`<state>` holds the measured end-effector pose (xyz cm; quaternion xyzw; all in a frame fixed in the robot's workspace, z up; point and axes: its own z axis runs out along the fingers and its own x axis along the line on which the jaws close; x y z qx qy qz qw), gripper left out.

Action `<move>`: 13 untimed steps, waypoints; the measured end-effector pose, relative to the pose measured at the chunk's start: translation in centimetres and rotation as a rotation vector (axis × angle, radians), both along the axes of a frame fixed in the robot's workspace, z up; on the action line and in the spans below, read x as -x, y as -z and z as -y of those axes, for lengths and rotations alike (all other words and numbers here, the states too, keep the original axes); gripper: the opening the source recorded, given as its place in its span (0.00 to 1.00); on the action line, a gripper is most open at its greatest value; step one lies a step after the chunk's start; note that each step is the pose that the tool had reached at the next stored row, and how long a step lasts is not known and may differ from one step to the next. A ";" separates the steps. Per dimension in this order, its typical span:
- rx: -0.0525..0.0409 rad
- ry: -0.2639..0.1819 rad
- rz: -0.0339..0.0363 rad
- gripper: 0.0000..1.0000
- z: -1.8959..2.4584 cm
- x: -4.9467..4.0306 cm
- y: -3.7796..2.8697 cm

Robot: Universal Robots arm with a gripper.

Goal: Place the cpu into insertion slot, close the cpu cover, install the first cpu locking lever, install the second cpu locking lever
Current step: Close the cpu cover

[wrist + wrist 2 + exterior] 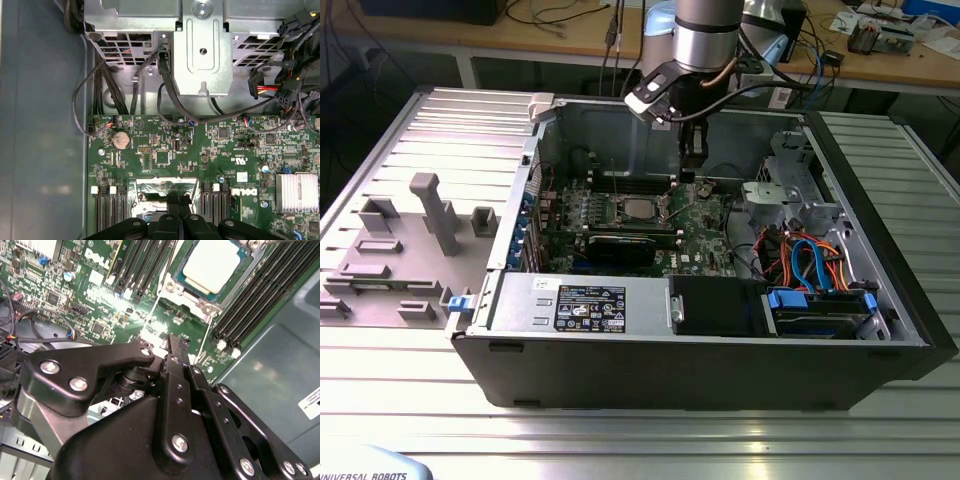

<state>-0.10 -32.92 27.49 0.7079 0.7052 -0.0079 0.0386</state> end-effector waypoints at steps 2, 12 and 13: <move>0.0002 0.000 -0.0001 0.11 0.00 -0.21 0.02; 0.0001 0.000 -0.0001 0.11 0.00 -0.71 0.16; 0.0001 0.000 -0.0001 0.11 0.00 -0.74 0.17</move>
